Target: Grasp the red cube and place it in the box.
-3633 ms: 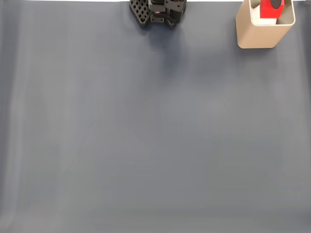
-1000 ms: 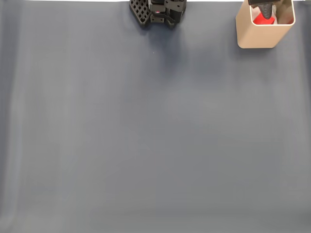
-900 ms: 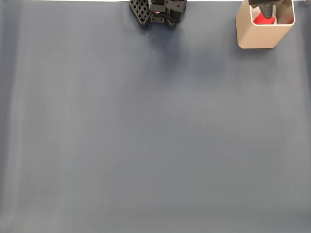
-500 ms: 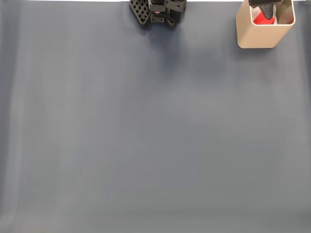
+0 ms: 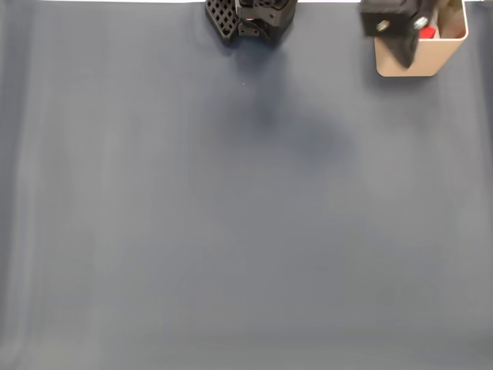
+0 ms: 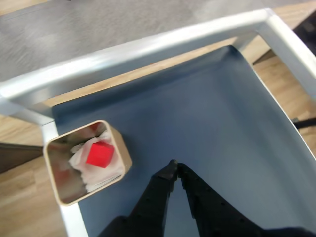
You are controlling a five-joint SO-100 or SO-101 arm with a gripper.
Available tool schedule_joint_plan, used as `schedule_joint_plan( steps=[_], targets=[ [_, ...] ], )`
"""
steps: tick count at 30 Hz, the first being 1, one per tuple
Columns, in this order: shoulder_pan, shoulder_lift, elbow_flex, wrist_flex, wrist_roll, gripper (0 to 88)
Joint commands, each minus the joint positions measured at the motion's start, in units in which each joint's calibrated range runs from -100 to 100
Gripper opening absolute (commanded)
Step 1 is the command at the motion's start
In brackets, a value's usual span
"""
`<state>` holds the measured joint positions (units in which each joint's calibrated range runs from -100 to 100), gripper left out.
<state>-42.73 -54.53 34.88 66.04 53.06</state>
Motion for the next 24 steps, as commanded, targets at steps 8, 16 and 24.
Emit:
schedule_joint_plan(
  steps=[8,16,24],
  targets=[
    [25.01,-5.32,2.49,-1.33,-0.83,0.1],
    [37.58,-12.33,14.71,-7.41,-1.61,0.1],
    [41.84,-18.65,24.83,-9.54,-3.22,0.1]
  ],
)
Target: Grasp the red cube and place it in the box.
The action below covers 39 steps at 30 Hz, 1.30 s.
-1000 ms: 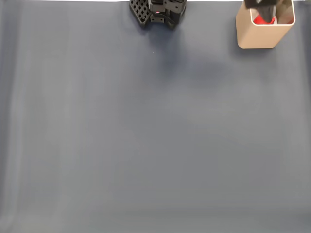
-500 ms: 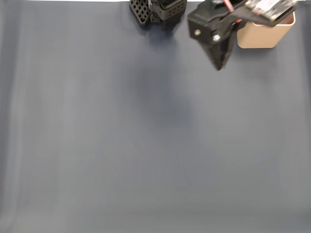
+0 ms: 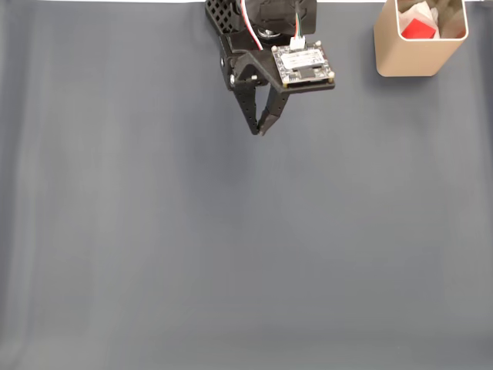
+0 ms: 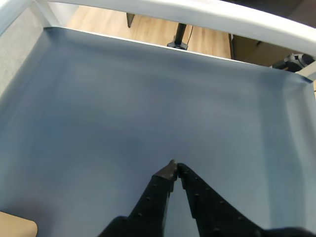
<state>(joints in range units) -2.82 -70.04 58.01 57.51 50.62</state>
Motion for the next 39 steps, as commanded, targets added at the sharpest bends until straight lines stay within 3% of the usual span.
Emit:
schedule_joint_plan(
  steps=[1,30,39],
  targets=[
    [2.14,-3.91,2.70,-1.26,-1.07,0.1],
    [1.93,-26.76,39.71,-3.64,-6.79,0.1],
    [0.94,-29.79,41.80,7.36,-8.89,0.1]
  ],
)
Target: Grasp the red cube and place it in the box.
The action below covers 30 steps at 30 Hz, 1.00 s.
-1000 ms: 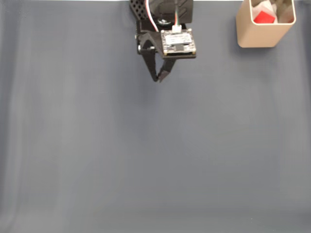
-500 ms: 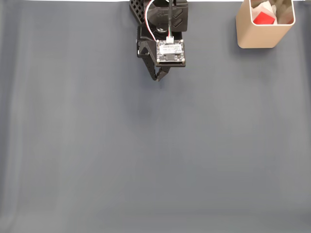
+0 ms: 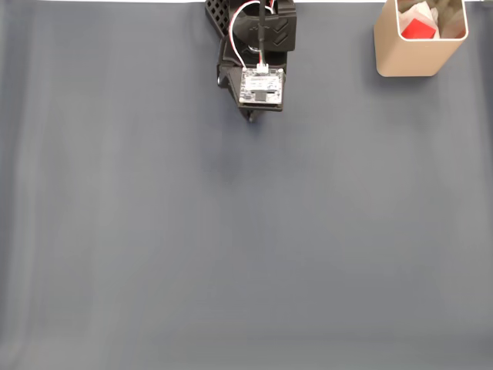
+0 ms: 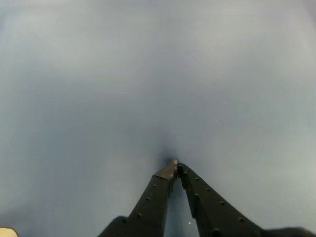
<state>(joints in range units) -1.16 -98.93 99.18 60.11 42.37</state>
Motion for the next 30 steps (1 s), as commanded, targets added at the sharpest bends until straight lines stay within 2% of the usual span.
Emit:
schedule_joint_plan(
  steps=[1,10,14,21,30],
  targets=[
    [-0.65,-0.90,0.64,6.07,-0.68,0.1],
    [-0.22,-0.90,0.64,14.61,-0.39,0.1],
    [0.49,-0.90,0.64,14.61,-1.32,0.1],
    [0.49,-0.98,0.64,15.51,2.83,0.6],
    [0.49,-0.98,0.64,15.59,3.13,0.6]
  ],
)
